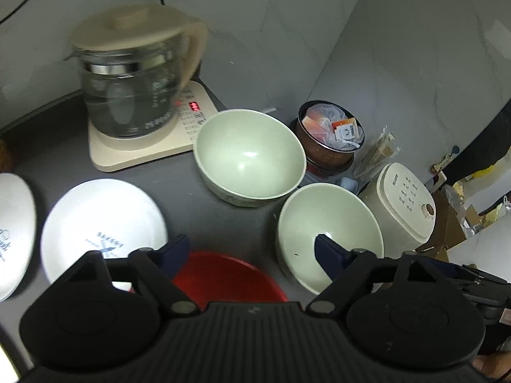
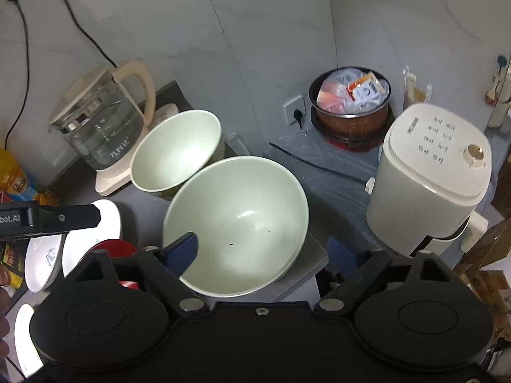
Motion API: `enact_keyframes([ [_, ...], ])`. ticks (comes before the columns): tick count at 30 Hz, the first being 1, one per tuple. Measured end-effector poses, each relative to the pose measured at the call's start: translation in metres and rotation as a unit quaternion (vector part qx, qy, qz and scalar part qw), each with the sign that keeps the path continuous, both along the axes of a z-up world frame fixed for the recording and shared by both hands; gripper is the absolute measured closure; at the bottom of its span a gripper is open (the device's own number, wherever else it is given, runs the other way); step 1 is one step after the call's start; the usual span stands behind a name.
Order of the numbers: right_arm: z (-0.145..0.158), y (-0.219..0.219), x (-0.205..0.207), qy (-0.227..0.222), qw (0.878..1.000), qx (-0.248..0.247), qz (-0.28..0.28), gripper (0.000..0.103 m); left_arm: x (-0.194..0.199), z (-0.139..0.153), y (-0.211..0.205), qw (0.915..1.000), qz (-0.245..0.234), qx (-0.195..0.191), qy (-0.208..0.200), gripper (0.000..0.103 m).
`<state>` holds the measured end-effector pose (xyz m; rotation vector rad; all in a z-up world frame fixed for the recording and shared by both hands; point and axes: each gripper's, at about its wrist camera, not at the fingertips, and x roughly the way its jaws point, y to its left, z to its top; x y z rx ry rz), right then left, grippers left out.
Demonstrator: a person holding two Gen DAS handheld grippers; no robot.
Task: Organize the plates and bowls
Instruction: 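Move both grippers to the larger cream bowl and close them on its rim, then lift the larger cream bowl with both grippers toward the red-and-black bowl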
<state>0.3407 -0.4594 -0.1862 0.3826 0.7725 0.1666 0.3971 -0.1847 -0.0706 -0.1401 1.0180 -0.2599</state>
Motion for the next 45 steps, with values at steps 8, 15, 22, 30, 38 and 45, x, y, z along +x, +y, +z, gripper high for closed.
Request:
enact_keyframes([
  [8, -0.023, -0.009, 0.021, 0.032, 0.999, 0.018, 0.017, 0.047, 0.019, -0.028, -0.026, 0.9995, -0.007, 0.0, 0.03, 0.046],
  [15, -0.04, -0.015, 0.035, 0.06, 0.997, 0.034, 0.024, 0.063, 0.036, -0.055, -0.042, 0.9979, -0.011, -0.002, 0.064, 0.068],
  [22, -0.05, -0.016, 0.044, 0.075, 0.996, 0.044, 0.028, 0.076, 0.053, -0.075, -0.053, 0.996, 0.011, 0.013, 0.087, 0.08],
  [30, -0.054, -0.018, 0.049, 0.069, 0.996, 0.043, 0.032, 0.086, 0.066, -0.094, -0.062, 0.9932, 0.018, 0.003, 0.115, 0.094],
  [38, -0.037, -0.017, 0.039, 0.043, 0.998, 0.04, 0.024, 0.087, 0.06, -0.08, -0.055, 0.994, 0.021, -0.006, 0.107, 0.094],
  [45, -0.013, -0.006, 0.023, 0.008, 0.999, 0.02, 0.029, 0.086, 0.049, -0.053, -0.038, 0.9967, 0.022, -0.021, 0.075, 0.094],
])
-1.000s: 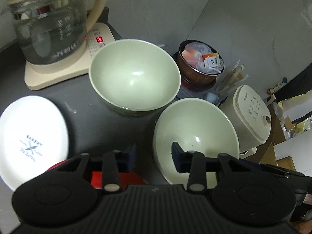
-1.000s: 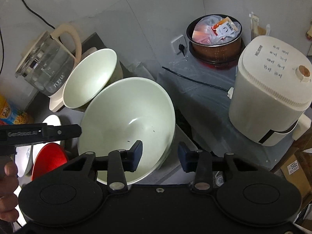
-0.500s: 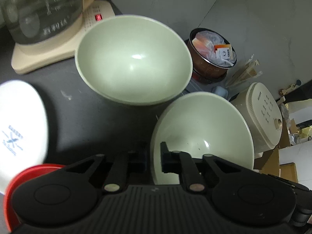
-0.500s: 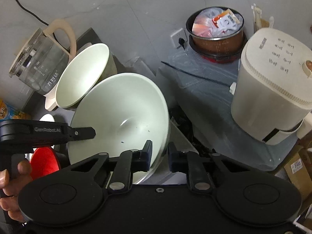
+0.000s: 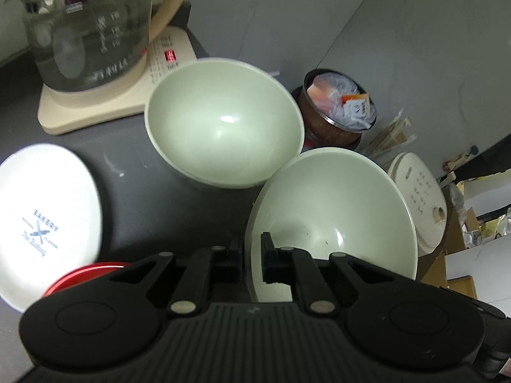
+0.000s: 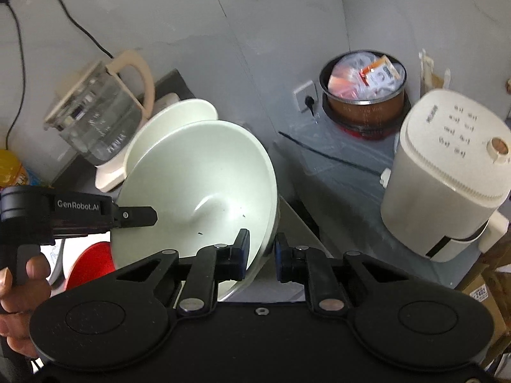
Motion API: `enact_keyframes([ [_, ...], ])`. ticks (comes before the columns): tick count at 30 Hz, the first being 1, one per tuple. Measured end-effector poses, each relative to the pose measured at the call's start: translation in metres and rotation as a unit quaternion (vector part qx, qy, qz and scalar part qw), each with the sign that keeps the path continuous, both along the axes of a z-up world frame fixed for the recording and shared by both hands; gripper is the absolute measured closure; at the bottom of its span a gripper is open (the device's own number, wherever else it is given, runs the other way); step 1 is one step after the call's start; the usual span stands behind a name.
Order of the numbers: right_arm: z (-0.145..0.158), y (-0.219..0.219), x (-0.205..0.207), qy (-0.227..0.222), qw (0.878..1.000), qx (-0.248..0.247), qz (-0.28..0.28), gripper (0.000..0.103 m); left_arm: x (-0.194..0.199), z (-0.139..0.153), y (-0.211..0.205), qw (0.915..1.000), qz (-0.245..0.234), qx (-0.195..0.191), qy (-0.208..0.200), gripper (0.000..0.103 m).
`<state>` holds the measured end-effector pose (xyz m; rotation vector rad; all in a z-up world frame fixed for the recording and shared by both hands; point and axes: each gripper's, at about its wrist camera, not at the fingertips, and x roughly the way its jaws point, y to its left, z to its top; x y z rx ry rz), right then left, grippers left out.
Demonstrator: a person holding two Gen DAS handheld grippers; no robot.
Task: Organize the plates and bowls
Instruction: 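Lift the larger cream bowl with both grippers toward the red-and-black bowl, then lower the cream bowl into the red-and-black bowl and open both grippers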
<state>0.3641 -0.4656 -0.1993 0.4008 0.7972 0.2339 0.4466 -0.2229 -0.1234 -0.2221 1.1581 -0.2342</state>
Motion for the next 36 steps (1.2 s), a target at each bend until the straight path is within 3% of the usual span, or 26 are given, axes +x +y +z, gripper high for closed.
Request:
enact_keyframes([
  [18, 0.043, 0.05, -0.055, -0.056, 0.998, 0.005, 0.021, 0.086, -0.057, 0.057, 0.069, 0.9978, 0.034, -0.022, -0.052, 0.094],
  [26, 0.043, 0.074, -0.074, -0.06, 0.997, 0.006, 0.04, 0.086, -0.085, 0.059, 0.096, 0.9971, 0.053, -0.017, -0.052, 0.094],
  [36, 0.032, 0.099, -0.083, -0.048, 0.997, 0.0, 0.053, 0.086, -0.108, 0.035, 0.125, 0.9971, 0.073, -0.012, -0.021, 0.094],
])
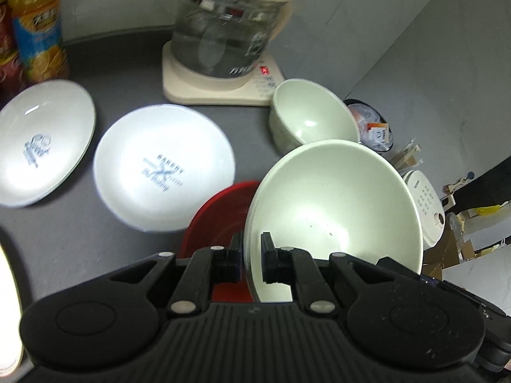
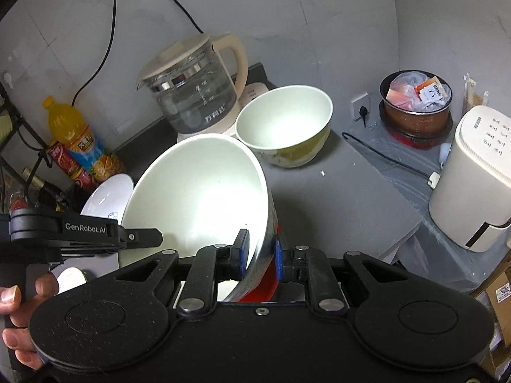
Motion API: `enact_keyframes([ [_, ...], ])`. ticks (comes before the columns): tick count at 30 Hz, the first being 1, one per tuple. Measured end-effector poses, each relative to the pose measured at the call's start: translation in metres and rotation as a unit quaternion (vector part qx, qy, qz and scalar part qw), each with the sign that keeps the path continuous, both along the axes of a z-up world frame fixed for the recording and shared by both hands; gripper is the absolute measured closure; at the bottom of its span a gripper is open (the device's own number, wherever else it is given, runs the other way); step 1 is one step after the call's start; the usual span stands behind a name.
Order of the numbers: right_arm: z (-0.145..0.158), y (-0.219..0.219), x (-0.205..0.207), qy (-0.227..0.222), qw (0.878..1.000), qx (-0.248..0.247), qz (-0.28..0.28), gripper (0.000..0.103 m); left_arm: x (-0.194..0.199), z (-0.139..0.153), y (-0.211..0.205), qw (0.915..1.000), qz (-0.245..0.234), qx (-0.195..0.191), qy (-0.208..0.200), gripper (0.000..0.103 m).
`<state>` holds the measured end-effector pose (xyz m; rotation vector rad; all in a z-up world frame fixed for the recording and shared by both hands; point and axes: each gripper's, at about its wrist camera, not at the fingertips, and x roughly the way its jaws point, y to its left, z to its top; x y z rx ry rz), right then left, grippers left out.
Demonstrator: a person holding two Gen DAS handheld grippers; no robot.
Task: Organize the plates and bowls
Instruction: 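Lower the cream bowl into the red-and-black bowl and open both grippers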
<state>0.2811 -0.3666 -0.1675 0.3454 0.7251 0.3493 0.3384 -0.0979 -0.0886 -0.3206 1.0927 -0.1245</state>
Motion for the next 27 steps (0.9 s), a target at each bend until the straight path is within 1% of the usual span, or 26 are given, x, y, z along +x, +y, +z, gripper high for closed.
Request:
enact_keyframes([
  [6, -0.008, 0.007, 0.005, 0.016, 1.0, -0.002, 0.0, 0.088, -0.002, -0.014, 0.008, 0.9997, 0.002, 0.002, 0.023, 0.094],
  [13, -0.014, 0.021, 0.011, 0.018, 1.0, -0.019, 0.013, 0.09, -0.001, -0.032, 0.018, 0.9987, 0.012, 0.01, 0.049, 0.094],
  [16, -0.016, 0.021, 0.015, 0.021, 0.999, -0.023, 0.012, 0.091, -0.001, -0.036, 0.02, 0.9984, 0.014, 0.013, 0.054, 0.094],
  [23, -0.02, 0.023, 0.021, 0.027, 0.999, -0.037, 0.008, 0.092, 0.0, -0.033, 0.022, 0.9981, 0.014, 0.006, 0.06, 0.093],
  [25, -0.022, 0.023, 0.022, 0.029, 0.999, -0.036, 0.01, 0.092, 0.001, -0.029, 0.023, 0.9982, 0.014, 0.008, 0.057, 0.093],
  [27, -0.022, 0.024, 0.022, 0.026, 0.999, -0.037, 0.014, 0.095, 0.001, -0.024, 0.023, 0.9986, 0.009, 0.014, 0.05, 0.091],
])
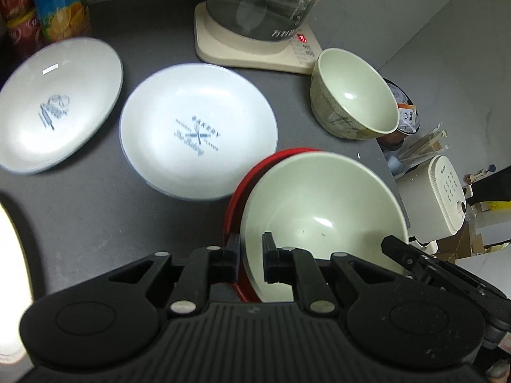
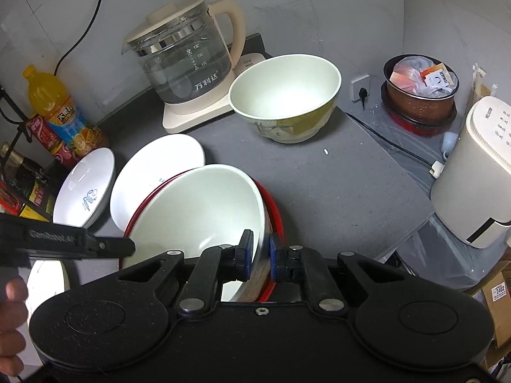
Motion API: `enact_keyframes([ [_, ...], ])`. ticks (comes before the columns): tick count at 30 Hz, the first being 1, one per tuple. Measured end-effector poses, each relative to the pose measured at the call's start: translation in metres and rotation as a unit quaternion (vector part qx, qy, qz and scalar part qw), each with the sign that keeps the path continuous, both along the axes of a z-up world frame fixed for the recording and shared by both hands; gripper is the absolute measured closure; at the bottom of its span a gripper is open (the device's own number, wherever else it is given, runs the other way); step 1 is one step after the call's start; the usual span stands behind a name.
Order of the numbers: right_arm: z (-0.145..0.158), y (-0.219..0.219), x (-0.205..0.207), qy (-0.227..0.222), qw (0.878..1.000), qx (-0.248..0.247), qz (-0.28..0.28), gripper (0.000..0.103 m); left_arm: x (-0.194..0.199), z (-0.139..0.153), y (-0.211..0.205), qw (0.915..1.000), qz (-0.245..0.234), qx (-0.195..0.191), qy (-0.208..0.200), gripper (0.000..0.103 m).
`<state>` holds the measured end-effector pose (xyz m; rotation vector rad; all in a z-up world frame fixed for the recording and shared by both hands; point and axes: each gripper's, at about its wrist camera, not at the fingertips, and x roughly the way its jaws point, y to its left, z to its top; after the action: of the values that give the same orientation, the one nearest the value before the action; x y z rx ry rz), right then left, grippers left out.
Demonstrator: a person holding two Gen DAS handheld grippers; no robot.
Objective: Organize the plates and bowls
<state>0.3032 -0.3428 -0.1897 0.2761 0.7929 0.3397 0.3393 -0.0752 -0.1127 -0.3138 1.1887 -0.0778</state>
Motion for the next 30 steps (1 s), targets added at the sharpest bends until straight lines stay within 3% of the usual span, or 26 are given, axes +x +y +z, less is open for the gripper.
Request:
enact_keyframes([
  [5, 0.001, 0.005, 0.004, 0.007, 1.0, -0.013, -0.004, 0.094, -0.001, 0.013, 0.002, 0.9997, -0.003, 0.011, -0.021, 0.09],
  [8, 0.005, 0.001, 0.003, 0.007, 1.0, -0.002, -0.013, 0.084, -0.001, 0.02, 0.003, 0.9994, -0.006, 0.017, -0.028, 0.088],
  [11, 0.01, -0.006, 0.003, 0.001, 1.0, 0.009, -0.011, 0.08, 0.0, 0.022, 0.004, 0.9994, -0.006, 0.017, -0.03, 0.084],
  [15, 0.014, -0.019, 0.004, 0.003, 0.999, 0.028, -0.021, 0.074, 0.002, 0.024, 0.003, 0.9992, -0.005, 0.016, -0.036, 0.068],
  [19, 0.016, -0.029, 0.009, 0.001, 0.999, 0.042, -0.029, 0.062, 0.007, 0.027, -0.004, 0.9989, -0.007, 0.019, -0.043, 0.056],
  [20, 0.016, -0.032, 0.011, 0.001, 0.999, 0.043, -0.031, 0.057, 0.009, 0.027, -0.007, 0.9988, -0.008, 0.018, -0.044, 0.055],
  [30, 0.018, -0.058, 0.043, 0.002, 0.997, 0.059, -0.039, 0.048, 0.037, 0.025, -0.035, 0.9983, -0.018, 0.024, -0.05, 0.046],
])
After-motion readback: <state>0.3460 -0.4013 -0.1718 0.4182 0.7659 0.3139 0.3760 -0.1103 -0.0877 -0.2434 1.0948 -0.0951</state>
